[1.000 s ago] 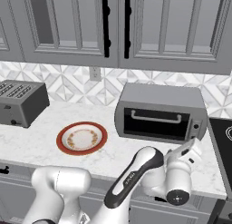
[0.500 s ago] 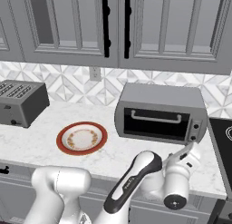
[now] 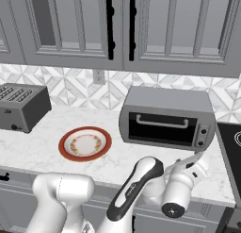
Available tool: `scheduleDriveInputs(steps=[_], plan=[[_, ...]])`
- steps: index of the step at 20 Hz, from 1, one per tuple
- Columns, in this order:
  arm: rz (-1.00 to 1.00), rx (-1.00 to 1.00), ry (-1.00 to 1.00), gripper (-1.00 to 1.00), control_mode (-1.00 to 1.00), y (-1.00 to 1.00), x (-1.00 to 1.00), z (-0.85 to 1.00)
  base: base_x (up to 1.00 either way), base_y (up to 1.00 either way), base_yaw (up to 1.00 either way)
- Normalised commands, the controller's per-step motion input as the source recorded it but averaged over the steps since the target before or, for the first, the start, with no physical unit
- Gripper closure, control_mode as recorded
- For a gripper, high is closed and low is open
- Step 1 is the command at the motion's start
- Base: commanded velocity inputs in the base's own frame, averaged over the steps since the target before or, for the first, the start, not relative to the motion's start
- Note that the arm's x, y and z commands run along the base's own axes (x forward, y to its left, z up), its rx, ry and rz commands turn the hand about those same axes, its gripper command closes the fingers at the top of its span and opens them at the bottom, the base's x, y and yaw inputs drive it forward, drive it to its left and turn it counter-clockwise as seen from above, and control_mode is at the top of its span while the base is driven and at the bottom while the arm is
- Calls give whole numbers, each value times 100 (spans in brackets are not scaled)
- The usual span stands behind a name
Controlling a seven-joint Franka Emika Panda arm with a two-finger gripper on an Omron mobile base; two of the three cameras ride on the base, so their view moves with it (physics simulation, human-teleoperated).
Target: Pick up the kebab skewer and baguette bread, and place them inside the toaster oven. Close the toaster oven door and start by setting the timer.
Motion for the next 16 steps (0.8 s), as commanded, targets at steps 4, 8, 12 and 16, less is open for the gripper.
scheduleDriveInputs(steps=[4,8,12,16], plan=[[-11,14,-6,-100,-100,0,0,0,0,0,0],[-1,9,-6,-100,-100,0,0,1,0,0,0],[0,5,-4,-100,-100,0,0,0,0,0,0],[0,6,-1,-100,-100,0,0,-1,0,0,0]])
